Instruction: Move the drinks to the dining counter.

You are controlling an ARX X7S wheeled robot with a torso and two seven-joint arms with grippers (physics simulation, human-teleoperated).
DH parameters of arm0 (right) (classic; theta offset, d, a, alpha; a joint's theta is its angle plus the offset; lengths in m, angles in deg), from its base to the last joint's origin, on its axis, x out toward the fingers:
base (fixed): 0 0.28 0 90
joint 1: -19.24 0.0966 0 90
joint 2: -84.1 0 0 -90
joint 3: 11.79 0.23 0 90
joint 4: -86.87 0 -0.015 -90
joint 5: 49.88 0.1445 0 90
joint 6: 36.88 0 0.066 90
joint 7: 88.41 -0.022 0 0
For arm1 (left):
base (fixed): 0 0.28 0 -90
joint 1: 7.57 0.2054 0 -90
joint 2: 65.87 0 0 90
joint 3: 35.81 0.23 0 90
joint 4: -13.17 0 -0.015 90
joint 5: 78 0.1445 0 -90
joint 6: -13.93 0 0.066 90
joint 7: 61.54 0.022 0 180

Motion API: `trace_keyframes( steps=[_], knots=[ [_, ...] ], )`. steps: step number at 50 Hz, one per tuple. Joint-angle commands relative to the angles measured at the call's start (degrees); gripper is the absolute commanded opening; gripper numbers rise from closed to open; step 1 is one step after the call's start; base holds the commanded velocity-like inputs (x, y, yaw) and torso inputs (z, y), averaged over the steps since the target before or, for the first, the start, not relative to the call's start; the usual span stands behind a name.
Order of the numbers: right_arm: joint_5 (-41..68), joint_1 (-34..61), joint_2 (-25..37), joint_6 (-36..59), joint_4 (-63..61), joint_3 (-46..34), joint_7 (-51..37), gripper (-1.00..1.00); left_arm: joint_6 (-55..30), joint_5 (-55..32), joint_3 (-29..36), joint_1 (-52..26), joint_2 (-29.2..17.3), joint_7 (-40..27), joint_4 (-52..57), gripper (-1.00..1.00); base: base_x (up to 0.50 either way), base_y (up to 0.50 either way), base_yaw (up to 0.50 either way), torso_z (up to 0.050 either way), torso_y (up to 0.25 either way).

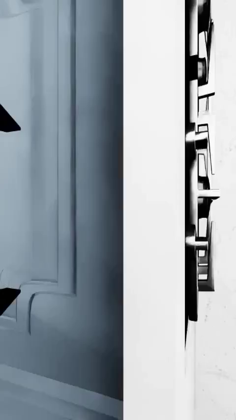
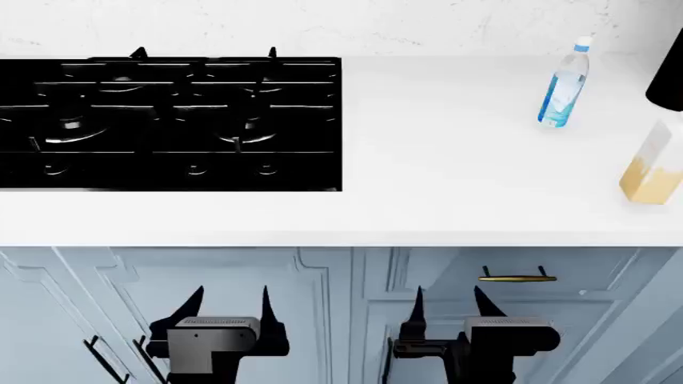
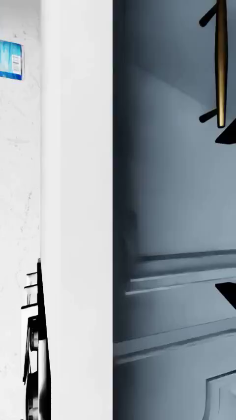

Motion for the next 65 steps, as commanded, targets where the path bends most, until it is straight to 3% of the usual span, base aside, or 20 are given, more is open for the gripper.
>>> trace_keyframes(
  steps=[1, 20, 25, 35, 41, 44, 49, 52, 57, 59, 65],
  knots=[
    [0.9, 0.0, 0.9, -0.2, 0.0, -1.1, -1.2, 1.0, -0.4, -1.8, 0.5, -0.2, -0.9, -0.9, -0.2, 1.0, 0.0, 0.0, 0.0, 0.0, 0.0],
    [3.2, -0.1, 3.4, -0.5, 0.0, -4.4, -4.5, 1.0, -0.5, -3.5, 4.0, -0.3, -3.5, -3.8, -0.6, 1.0, 0.0, 0.0, 0.0, 0.0, 0.0],
    [8.3, -0.3, 4.0, 5.6, -4.6, -3.1, -3.8, 1.0, -2.0, -3.9, 5.3, 0.7, -4.6, -3.1, 3.3, 1.0, 0.0, 0.0, 0.0, 0.0, 0.0],
    [16.1, 2.2, 7.4, 28.8, -23.4, -0.5, -7.2, 1.0, -16.8, -7.3, 7.1, 0.9, -9.1, -0.9, 27.7, 1.0, 0.0, 0.0, 0.0, 0.0, 0.0],
    [20.3, 3.7, 9.8, 36.2, -29.9, 0.4, -6.8, 1.0, -23.8, -11.2, 4.0, -1.7, -11.3, -0.5, 33.5, 1.0, 0.0, 0.0, 0.0, 0.0, 0.0],
    [22.2, 5.2, 12.0, 41.4, -35.0, 1.5, -7.5, 1.0, -32.4, -13.5, 2.4, -5.5, -13.1, -0.6, 36.2, 1.0, 0.0, 0.0, 0.0, 0.0, 0.0],
    [25.4, 5.5, 13.7, 45.4, -40.1, 4.5, -7.9, 1.0, -37.8, -18.7, -0.3, -8.9, -12.9, 0.3, 39.0, 1.0, 0.0, 0.0, 0.0, 0.0, 0.0],
    [22.2, 4.4, 15.5, 43.3, -42.6, 2.5, -8.4, 1.0, -39.6, -19.3, -0.4, -9.0, -13.1, -0.4, 41.1, 1.0, 0.0, 0.0, 0.0, 0.0, 0.0],
    [25.9, 6.4, 16.2, 47.7, -45.5, 3.9, -8.3, 1.0, -42.5, -19.9, -0.1, -10.1, -14.6, -0.7, 44.4, 1.0, 0.0, 0.0, 0.0, 0.0, 0.0],
    [27.7, 8.9, 17.6, 53.2, -47.5, 4.3, -9.1, 1.0, -44.5, -18.3, 2.1, -11.4, -16.4, -0.9, 44.3, 1.0, 0.0, 0.0, 0.0, 0.0, 0.0],
    [36.1, 19.3, 20.0, 72.9, -56.1, 8.6, -12.2, 1.0, -54.7, -21.1, 0.0, -17.3, -19.4, -1.4, 48.7, 1.0, 0.0, 0.0, 0.0, 0.0, 0.0]
  ],
)
